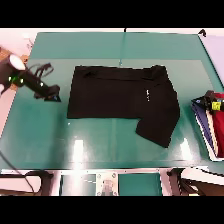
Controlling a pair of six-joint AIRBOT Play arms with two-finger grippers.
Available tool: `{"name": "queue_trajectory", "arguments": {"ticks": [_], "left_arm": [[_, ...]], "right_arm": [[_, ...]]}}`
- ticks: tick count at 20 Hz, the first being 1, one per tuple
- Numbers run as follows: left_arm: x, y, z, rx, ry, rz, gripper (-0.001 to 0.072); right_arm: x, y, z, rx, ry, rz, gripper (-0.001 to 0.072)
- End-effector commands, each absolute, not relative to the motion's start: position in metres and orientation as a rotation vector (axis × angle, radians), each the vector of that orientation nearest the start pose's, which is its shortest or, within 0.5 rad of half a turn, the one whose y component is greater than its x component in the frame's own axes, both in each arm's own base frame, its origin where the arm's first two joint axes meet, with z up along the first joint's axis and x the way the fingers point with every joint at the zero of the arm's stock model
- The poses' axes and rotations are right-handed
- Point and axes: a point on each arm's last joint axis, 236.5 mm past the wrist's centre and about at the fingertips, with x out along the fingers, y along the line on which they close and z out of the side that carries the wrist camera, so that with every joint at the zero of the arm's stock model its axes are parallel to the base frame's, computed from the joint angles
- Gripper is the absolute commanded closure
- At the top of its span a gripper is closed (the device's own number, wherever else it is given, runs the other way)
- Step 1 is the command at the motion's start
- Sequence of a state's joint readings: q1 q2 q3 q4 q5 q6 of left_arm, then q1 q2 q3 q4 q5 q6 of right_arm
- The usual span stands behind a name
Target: Fold the shirts.
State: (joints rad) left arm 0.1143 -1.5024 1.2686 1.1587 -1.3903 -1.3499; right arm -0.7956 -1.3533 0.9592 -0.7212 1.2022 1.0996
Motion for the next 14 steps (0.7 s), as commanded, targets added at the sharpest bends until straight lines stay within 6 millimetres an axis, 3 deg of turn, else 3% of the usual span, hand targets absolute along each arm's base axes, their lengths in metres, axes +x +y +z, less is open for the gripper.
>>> {"name": "queue_trajectory", "arguments": {"ticks": [1,2,3,4,10,13,14], "left_arm": [[0.342,-0.037,-0.062,-0.455,1.494,-0.211,0.068],[0.344,-0.038,-0.067,-0.498,1.477,-0.192,0.0559],[0.349,-0.039,-0.071,-0.519,1.452,-0.18,0.0194],[0.354,-0.041,-0.074,-0.544,1.425,-0.174,0.015],[0.353,-0.084,-0.099,-0.764,1.431,-0.286,0.017],[0.347,-0.11,-0.108,-0.753,1.465,-0.374,0.0171],[0.344,-0.118,-0.108,-0.723,1.471,-0.409,0.0172]], "right_arm": [[0.336,-0.123,-0.026,0.942,1.027,0.009,0.07],[0.337,-0.121,-0.027,0.943,1.031,0.014,0.0684],[0.337,-0.12,-0.027,0.944,1.031,0.015,0.0613],[0.337,-0.12,-0.027,0.945,1.031,0.015,0.0583],[0.34,-0.125,-0.028,0.939,1.018,-0.004,0.0582],[0.338,-0.124,-0.032,0.948,1.028,-0.003,0.0579],[0.337,-0.123,-0.033,0.95,1.03,-0.003,0.0545]]}}
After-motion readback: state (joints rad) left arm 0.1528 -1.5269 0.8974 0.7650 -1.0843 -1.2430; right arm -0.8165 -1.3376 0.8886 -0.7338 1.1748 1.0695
